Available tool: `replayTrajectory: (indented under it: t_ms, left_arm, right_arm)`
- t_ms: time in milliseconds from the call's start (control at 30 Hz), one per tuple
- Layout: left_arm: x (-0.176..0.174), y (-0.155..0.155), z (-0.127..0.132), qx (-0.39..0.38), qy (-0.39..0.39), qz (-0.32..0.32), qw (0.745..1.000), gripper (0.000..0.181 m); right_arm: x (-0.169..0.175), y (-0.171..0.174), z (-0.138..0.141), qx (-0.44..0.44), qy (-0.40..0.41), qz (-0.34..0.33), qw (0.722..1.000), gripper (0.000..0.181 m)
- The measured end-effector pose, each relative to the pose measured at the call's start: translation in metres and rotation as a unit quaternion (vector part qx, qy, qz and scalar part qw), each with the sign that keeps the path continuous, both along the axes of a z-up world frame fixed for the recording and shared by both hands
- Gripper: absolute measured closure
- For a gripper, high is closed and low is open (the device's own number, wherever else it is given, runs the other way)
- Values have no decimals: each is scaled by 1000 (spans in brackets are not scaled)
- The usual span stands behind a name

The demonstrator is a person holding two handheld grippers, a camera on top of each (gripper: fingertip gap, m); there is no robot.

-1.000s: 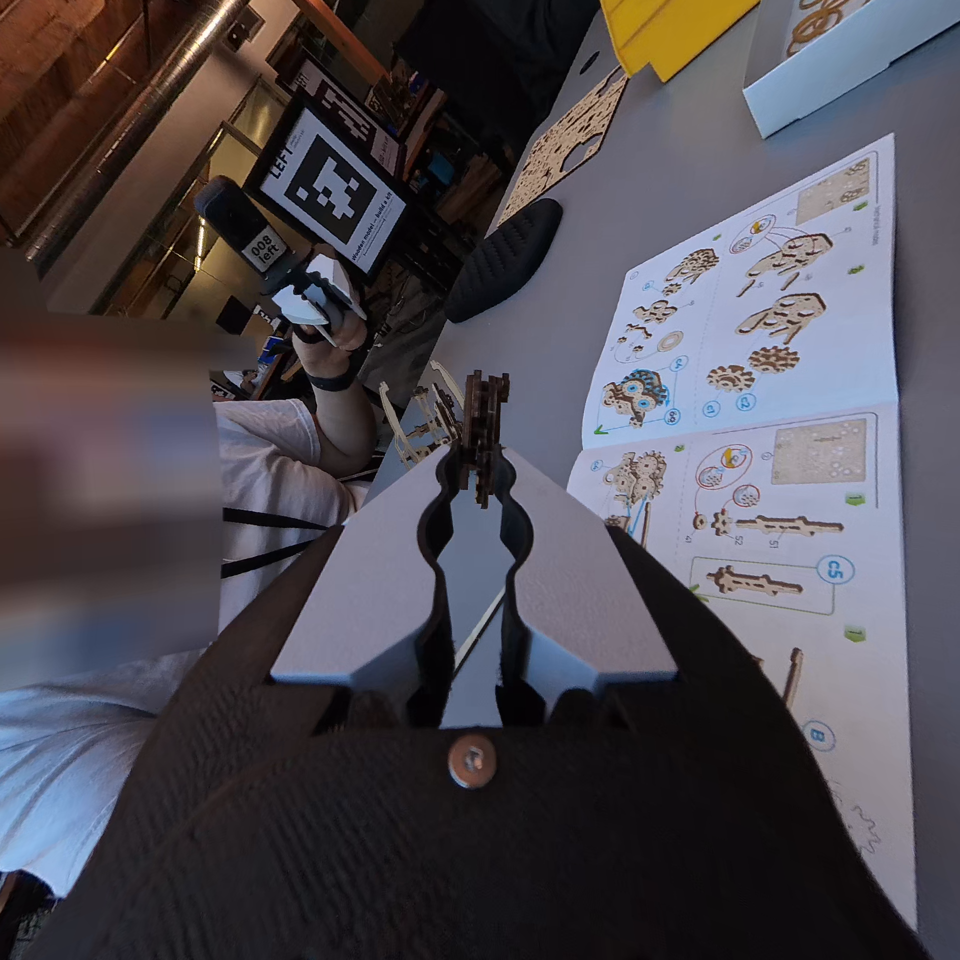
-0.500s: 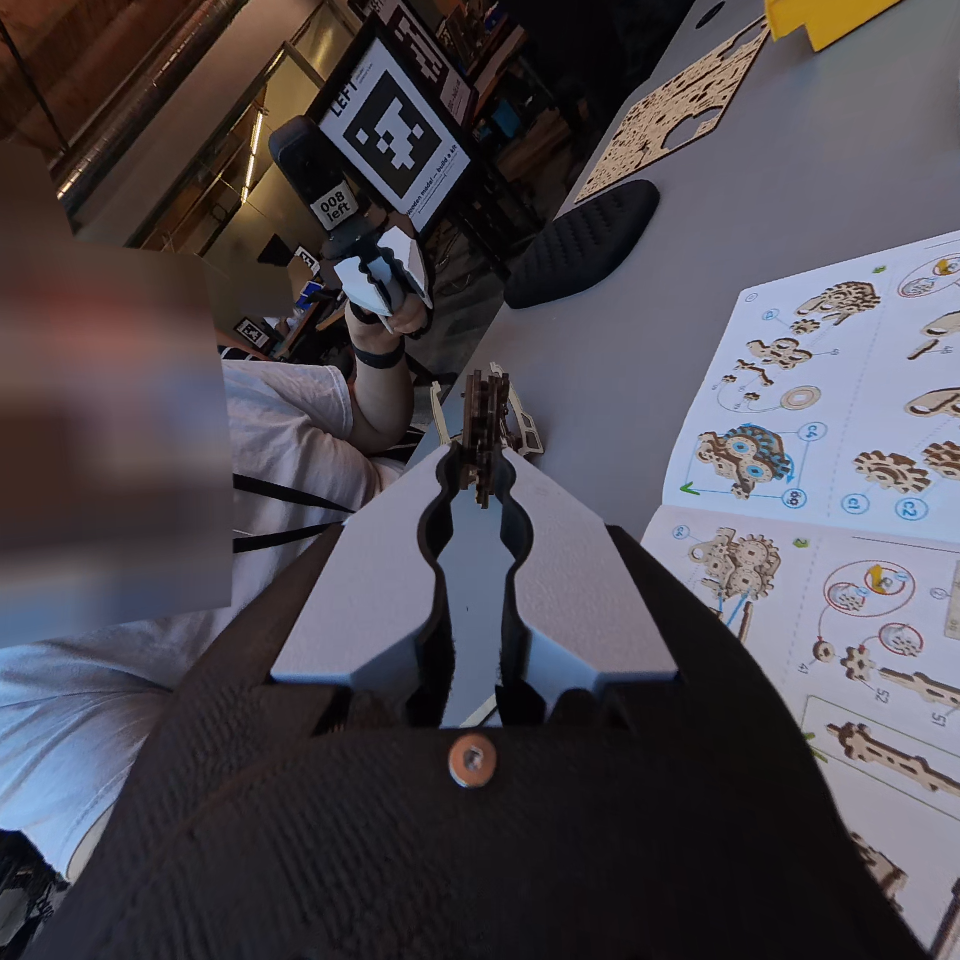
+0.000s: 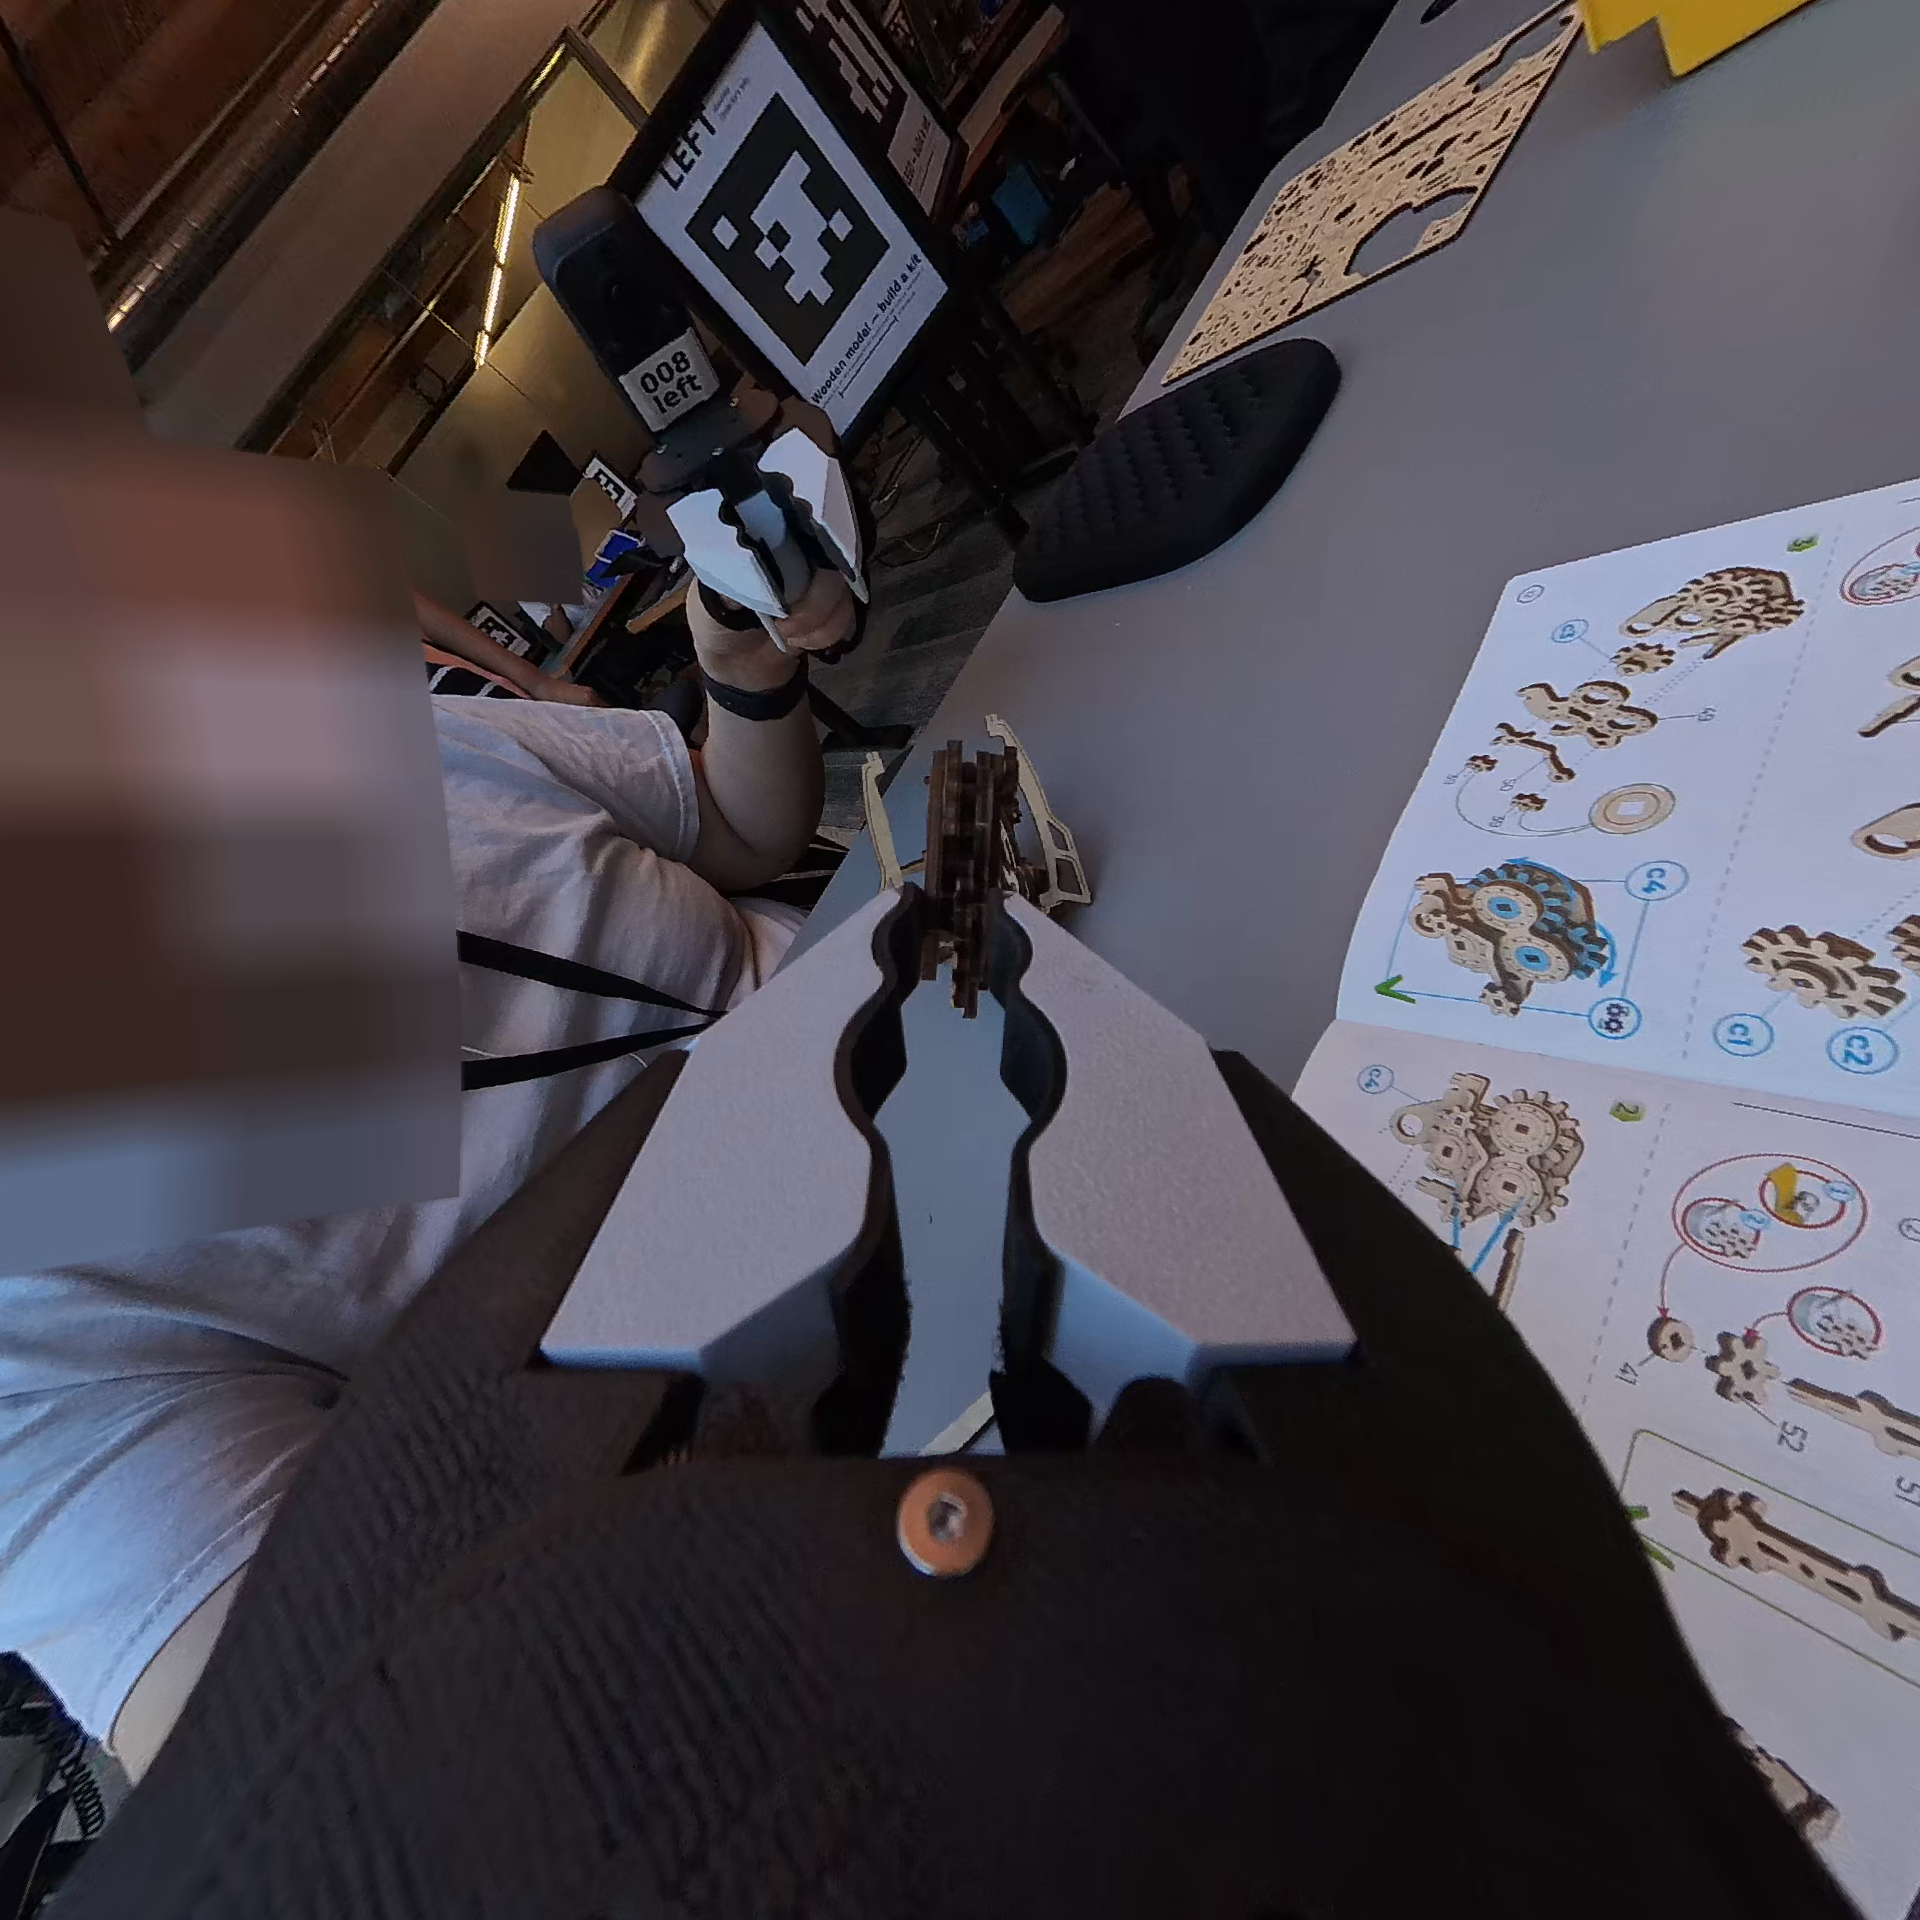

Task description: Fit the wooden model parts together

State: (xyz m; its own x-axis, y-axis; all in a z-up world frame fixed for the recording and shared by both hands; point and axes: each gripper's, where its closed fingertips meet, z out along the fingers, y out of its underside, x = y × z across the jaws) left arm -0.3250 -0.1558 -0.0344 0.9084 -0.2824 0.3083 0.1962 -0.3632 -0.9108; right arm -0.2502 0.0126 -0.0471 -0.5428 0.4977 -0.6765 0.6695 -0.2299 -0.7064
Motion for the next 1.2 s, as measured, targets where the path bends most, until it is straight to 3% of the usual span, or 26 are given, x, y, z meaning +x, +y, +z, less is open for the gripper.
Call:
replayTrajectory:
  t_ms: [1067,1133,1200]
  left_arm:
    - [-2,3,3,4,-14,8,1000,159]
    - [4,6,25,28,-55,-14,998,156]
    - [22,10,62,66,-126,-74,987,152]
  right_arm:
    - [-2,4,1,-4,1,-12,1000,171]
    - [-1,-6,24,-8,71,5,997,171]
    - [22,-37,69,-6,229,80,970,171]
